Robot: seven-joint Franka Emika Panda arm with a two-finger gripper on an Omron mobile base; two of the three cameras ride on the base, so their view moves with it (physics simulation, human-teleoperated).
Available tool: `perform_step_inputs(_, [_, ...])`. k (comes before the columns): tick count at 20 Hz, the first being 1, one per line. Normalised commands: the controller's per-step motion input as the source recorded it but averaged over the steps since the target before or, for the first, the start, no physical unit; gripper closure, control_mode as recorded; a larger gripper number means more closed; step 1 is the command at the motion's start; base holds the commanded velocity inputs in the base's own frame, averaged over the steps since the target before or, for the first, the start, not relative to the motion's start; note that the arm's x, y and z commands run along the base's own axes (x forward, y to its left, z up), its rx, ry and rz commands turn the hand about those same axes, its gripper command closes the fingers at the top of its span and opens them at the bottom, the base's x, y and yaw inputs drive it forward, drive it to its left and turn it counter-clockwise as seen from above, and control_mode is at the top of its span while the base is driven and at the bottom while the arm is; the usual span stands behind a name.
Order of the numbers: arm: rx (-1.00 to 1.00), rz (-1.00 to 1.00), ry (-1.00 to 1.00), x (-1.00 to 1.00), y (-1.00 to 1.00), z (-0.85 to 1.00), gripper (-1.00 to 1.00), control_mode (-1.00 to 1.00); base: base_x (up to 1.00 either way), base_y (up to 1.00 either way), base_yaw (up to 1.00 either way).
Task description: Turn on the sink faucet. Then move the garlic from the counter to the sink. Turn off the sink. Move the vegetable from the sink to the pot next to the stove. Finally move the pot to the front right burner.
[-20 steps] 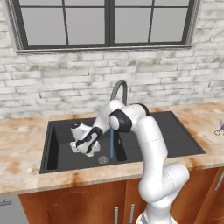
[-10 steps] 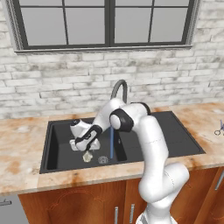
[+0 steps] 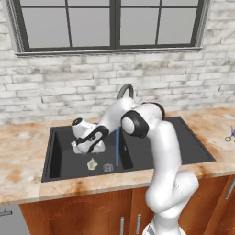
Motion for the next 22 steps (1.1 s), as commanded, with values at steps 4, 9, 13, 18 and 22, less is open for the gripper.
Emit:
perform_step_inputs(4, [0.00,0.00,0.00,-0.39,0.00,0.82,-1.00,-1.00,0.00,0.00,0.00])
perform_step_inputs(9, [0.00,0.00,-0.01,-0.30,-0.09,0.89,-1.00,-1.00,0.00,0.00,0.00])
perform_step_inputs(13, [0.00,0.00,0.00,-0.32,-0.20,0.62,-1.00,-1.00,0.00,0.00,0.00])
perform_step_inputs(18, [0.01,-0.02,0.00,-0.33,-0.46,0.35,-1.00,-1.00,0.00,0.00,0.00])
perform_step_inputs(22, [0.04,-0.04,0.00,-0.51,-0.58,0.11,-1.00,-1.00,0.00,0.00,0.00])
